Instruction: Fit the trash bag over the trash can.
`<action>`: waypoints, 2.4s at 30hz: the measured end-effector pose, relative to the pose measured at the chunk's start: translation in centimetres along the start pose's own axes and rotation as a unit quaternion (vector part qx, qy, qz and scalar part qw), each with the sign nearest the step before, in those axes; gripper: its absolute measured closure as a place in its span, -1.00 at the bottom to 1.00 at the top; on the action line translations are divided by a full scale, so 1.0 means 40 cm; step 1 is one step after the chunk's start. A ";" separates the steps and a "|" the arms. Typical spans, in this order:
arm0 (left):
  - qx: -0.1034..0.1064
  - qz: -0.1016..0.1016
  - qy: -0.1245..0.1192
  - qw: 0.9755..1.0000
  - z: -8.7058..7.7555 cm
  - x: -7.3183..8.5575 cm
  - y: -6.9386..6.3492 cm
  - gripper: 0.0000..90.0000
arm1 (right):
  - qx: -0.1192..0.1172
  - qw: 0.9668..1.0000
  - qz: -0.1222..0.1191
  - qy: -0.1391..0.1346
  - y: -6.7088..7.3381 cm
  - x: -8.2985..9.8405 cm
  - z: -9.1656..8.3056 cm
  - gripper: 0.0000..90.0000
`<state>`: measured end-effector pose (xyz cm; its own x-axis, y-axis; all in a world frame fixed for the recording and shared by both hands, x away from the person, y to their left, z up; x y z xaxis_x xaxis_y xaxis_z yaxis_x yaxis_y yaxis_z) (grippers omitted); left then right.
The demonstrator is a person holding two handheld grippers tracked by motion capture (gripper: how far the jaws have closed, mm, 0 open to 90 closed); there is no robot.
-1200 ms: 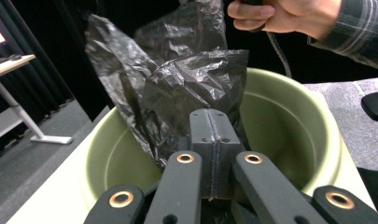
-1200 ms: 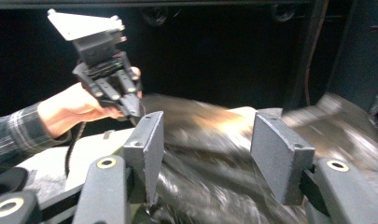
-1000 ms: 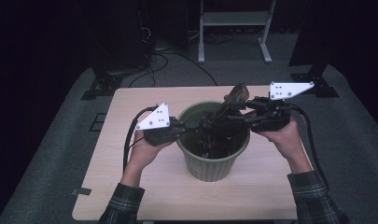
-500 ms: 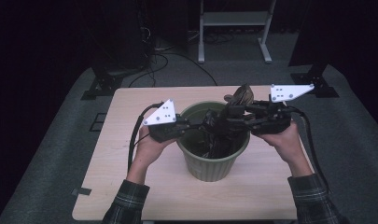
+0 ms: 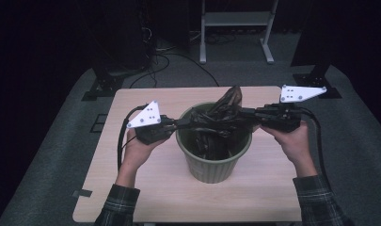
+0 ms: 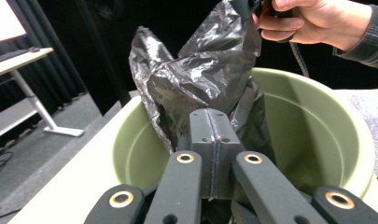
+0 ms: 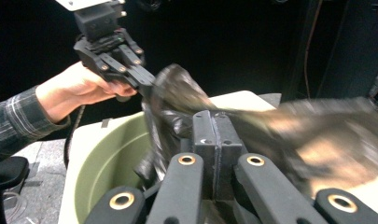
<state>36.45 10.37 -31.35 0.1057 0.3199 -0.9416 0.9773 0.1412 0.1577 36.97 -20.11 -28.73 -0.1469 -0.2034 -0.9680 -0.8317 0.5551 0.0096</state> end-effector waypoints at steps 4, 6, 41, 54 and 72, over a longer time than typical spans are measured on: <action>-0.011 -0.005 -0.008 1.000 -0.046 0.010 0.004 0.99 | 0.024 1.000 0.007 -0.001 -0.026 0.011 -0.022 1.00; -0.016 -0.006 -0.009 1.000 -0.064 0.014 0.004 0.99 | 0.033 0.999 0.013 -0.002 -0.038 0.015 -0.034 1.00; -0.029 -0.030 0.003 0.999 -0.169 0.117 -0.007 0.99 | 0.111 0.992 0.060 -0.001 -0.150 0.120 -0.203 0.67; -0.006 -0.011 -0.010 1.000 -0.140 0.096 -0.020 0.99 | 0.120 0.991 0.051 -0.043 -0.136 0.049 -0.218 0.04; 0.000 -0.003 -0.011 1.000 -0.125 0.086 -0.022 0.99 | 0.090 0.994 0.067 0.011 -0.164 0.044 -0.106 -0.07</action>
<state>35.06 16.02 -33.24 0.1031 0.2981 -0.9490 0.9779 0.1440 0.1515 39.89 -27.51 -29.45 -0.2633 -0.1344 -0.9553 -0.6952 0.7130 0.0913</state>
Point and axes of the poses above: each handheld gripper's, and its own axes: z roughly forward along the jaws, x roughly out of its underside, y roughly to its left, the point moved 5 cm from there along z, roughly forward along the jaws, and after that the axes turned 11 degrees about x, right-handed, at the moved point
